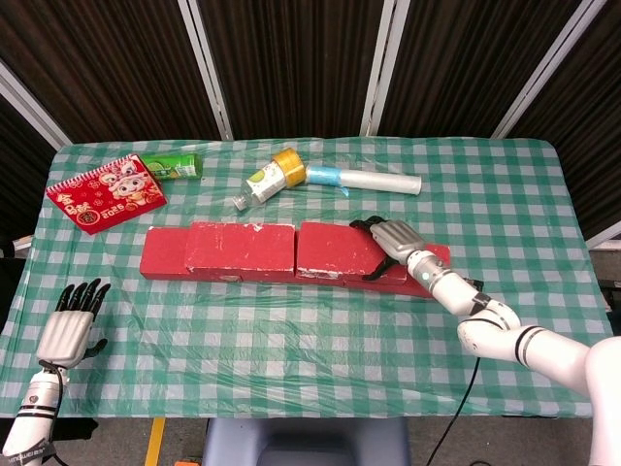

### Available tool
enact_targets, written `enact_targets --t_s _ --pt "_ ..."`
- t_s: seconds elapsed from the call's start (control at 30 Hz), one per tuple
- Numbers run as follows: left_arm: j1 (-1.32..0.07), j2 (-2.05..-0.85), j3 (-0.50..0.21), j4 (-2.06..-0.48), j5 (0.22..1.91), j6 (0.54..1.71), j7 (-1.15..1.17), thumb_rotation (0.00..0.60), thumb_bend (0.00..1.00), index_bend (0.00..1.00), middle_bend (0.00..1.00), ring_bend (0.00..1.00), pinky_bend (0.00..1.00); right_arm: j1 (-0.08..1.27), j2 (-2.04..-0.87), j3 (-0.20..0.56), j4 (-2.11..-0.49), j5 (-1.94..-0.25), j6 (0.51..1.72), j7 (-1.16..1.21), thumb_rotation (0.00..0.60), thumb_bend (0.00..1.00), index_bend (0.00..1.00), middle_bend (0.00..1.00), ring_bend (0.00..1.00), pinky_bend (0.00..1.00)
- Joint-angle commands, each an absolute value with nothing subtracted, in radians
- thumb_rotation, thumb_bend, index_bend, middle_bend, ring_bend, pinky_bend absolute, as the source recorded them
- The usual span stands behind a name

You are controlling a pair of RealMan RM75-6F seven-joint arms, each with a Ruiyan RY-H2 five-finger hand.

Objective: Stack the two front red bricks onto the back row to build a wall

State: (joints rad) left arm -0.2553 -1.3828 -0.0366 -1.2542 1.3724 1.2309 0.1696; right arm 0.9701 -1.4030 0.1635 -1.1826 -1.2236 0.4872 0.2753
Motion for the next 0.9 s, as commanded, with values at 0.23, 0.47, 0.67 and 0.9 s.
enact_targets --t_s 0.23,0.47,0.67,0.9 --pt "-0.256 -1.381 -0.037 -1.256 1.37 1.226 0.169 0.6 0.23 0.0 0.0 0.0 0.04 0.972 -1.412 0.171 -1.182 -1.207 0.483 0.259 0.6 0.15 0.16 0.26 0.15 0.42" --pt "-0.257 -1.38 -0.037 -1.256 1.37 1.226 0.167 0.6 0.23 0.0 0.0 0.0 0.04 0.976 -1.412 0.174 -1.183 -1.181 0.465 0.242 0.6 0.12 0.01 0.16 0.05 0.34" --pt "-0.256 -1.38 -0.038 -1.256 1.37 1.227 0.167 0.6 0.23 0.0 0.0 0.0 0.04 0.974 -1.41 0.179 -1.192 -1.184 0.466 0.246 0.6 0.1 0.0 0.15 0.04 0.32" --pt "-0.256 -1.381 -0.039 -1.255 1.369 1.227 0.167 0.6 0.23 0.0 0.0 0.0 0.04 0.971 -1.406 0.183 -1.202 -1.196 0.466 0.256 0.6 0.08 0.0 0.14 0.04 0.31"
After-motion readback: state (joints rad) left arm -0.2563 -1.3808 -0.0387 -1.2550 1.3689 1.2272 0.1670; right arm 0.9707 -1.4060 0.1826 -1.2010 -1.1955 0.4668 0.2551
